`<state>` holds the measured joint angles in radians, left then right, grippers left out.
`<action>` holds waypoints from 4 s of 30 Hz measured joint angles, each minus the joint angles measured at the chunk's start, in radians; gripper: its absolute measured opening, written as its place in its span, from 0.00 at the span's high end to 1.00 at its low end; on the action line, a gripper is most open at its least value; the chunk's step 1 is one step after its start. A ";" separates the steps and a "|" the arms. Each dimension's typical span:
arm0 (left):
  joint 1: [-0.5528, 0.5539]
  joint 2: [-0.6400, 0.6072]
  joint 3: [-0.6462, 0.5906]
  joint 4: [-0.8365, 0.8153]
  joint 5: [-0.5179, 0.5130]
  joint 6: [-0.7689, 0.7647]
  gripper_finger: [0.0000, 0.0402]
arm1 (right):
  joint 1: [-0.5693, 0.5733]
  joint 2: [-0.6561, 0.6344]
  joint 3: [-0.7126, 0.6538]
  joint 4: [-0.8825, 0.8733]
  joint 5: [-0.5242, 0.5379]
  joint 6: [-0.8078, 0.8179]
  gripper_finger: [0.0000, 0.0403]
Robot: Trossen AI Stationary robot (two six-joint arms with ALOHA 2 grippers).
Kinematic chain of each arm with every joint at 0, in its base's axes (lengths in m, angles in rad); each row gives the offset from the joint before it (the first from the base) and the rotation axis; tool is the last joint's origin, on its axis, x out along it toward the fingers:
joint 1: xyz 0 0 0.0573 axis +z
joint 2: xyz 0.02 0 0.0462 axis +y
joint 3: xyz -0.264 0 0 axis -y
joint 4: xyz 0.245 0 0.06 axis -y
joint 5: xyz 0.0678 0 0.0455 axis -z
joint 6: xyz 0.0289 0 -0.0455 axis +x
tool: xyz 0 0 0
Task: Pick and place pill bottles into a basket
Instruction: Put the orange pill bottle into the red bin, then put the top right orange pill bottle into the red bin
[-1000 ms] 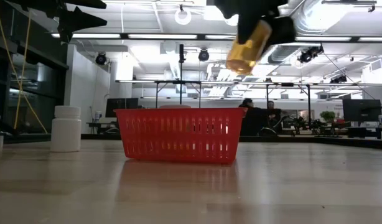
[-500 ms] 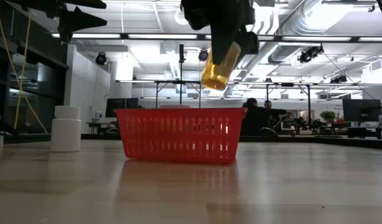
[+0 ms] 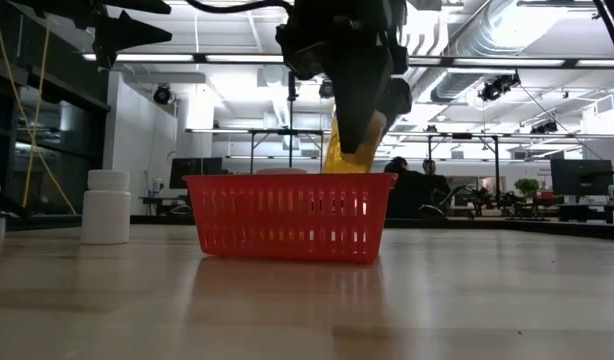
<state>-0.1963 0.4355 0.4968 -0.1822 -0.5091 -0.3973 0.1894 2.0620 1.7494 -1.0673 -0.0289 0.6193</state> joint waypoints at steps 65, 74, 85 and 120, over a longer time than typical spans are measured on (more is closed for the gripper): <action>0.000 0.000 0.000 0.000 0.000 0.000 0.41 | -0.003 0.044 0.000 0.019 0.041 0.040 0.36; 0.000 0.000 0.000 -0.001 0.018 0.000 0.41 | -0.005 0.021 0.192 -0.025 0.180 0.004 0.36; 0.000 0.000 0.000 -0.003 0.059 0.001 0.41 | 0.072 -0.180 0.322 0.821 0.412 -0.280 0.36; 0.000 0.000 0.000 0.000 -0.103 -0.027 0.41 | -0.219 -0.602 -0.728 1.362 0.130 -0.312 0.36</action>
<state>-0.1963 0.4355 0.4968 -0.1825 -0.6125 -0.4240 -0.0294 1.4602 1.0215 0.2947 0.1009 0.3074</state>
